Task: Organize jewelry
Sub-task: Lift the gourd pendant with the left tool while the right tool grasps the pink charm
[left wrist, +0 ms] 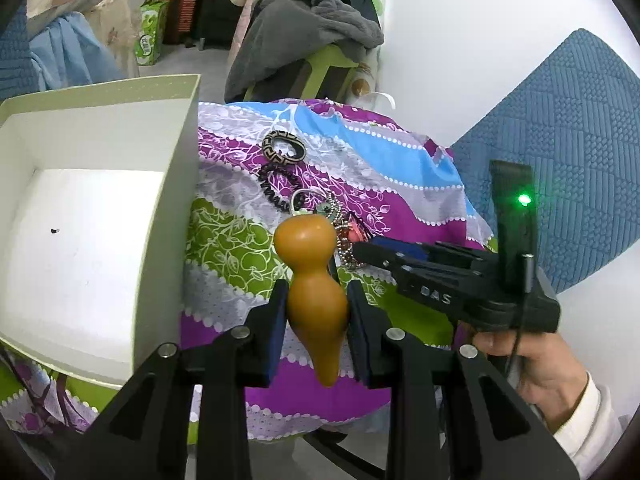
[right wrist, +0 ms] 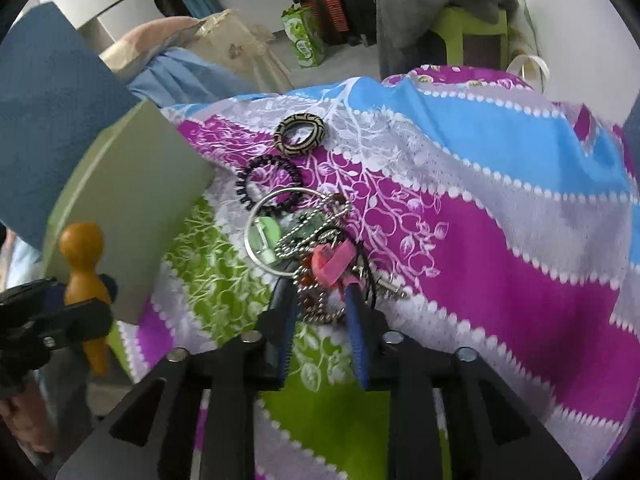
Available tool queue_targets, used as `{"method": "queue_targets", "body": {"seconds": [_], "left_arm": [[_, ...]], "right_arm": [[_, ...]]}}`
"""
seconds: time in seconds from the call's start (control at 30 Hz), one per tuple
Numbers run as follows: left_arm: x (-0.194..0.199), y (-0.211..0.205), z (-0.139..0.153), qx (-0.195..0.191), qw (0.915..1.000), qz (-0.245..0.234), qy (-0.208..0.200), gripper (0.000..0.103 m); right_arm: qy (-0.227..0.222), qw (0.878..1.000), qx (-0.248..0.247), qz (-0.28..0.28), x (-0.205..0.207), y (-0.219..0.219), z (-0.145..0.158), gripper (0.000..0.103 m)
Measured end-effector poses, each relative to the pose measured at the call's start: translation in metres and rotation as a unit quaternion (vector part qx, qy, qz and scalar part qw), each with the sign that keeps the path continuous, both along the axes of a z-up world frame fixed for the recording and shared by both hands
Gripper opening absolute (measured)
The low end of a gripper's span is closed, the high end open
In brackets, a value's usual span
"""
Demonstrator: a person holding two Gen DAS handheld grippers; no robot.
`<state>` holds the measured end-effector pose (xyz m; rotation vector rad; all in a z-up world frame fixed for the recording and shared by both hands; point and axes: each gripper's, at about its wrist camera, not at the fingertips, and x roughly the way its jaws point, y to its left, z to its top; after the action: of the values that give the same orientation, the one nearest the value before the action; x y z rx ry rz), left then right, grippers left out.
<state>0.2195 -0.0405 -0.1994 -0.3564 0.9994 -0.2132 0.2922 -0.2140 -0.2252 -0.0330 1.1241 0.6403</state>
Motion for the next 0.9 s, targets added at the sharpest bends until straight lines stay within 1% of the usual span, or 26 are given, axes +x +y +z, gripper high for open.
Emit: {"method": "queue_targets", "body": {"seconds": [0.07, 0.2, 0.23, 0.27, 0.3, 0.43, 0.6, 0.67, 0.73, 0.8, 0.9], "left_arm": [[0.000, -0.002, 0.000, 0.008, 1.0000, -0.001, -0.001, 0.030], [0.001, -0.002, 0.000, 0.006, 1.0000, -0.001, 0.000, 0.030], [0.002, -0.002, 0.000, 0.006, 1.0000, -0.001, 0.000, 0.030], [0.002, -0.002, 0.000, 0.005, 1.0000, 0.000, 0.000, 0.030], [0.002, -0.002, 0.000, 0.005, 1.0000, 0.000, 0.000, 0.030], [0.000, -0.003, 0.003, 0.006, 1.0000, -0.002, -0.002, 0.030], [-0.002, -0.001, 0.008, 0.007, 1.0000, -0.005, 0.001, 0.030], [-0.003, -0.001, 0.010, 0.010, 0.9999, -0.006, 0.002, 0.030], [-0.003, -0.001, 0.010, 0.013, 0.9999, -0.006, 0.008, 0.030], [-0.003, -0.001, 0.011, 0.010, 0.9999, -0.008, 0.012, 0.030], [-0.006, -0.001, 0.014, 0.014, 0.9998, -0.009, 0.010, 0.030]], "right_arm": [[-0.008, 1.000, -0.002, -0.005, 0.004, 0.002, 0.000, 0.024], [-0.020, 1.000, -0.008, -0.004, 0.009, 0.005, -0.002, 0.024], [-0.016, 1.000, -0.009, 0.000, 0.010, 0.007, -0.006, 0.023], [-0.018, 1.000, -0.012, 0.001, 0.009, 0.007, -0.006, 0.018], [-0.025, 1.000, -0.017, -0.001, 0.009, 0.007, -0.004, 0.016], [-0.031, 0.999, 0.005, -0.009, 0.005, 0.003, 0.009, 0.015], [-0.037, 0.998, 0.024, -0.035, -0.012, -0.009, 0.029, 0.015], [-0.033, 0.998, 0.028, -0.049, -0.019, -0.014, 0.034, 0.016], [-0.022, 0.997, 0.047, -0.065, -0.026, -0.021, 0.038, 0.015], [-0.001, 0.995, 0.067, -0.075, -0.032, -0.025, 0.039, 0.015], [0.030, 0.993, 0.071, -0.088, -0.041, -0.027, 0.034, 0.015]]}}
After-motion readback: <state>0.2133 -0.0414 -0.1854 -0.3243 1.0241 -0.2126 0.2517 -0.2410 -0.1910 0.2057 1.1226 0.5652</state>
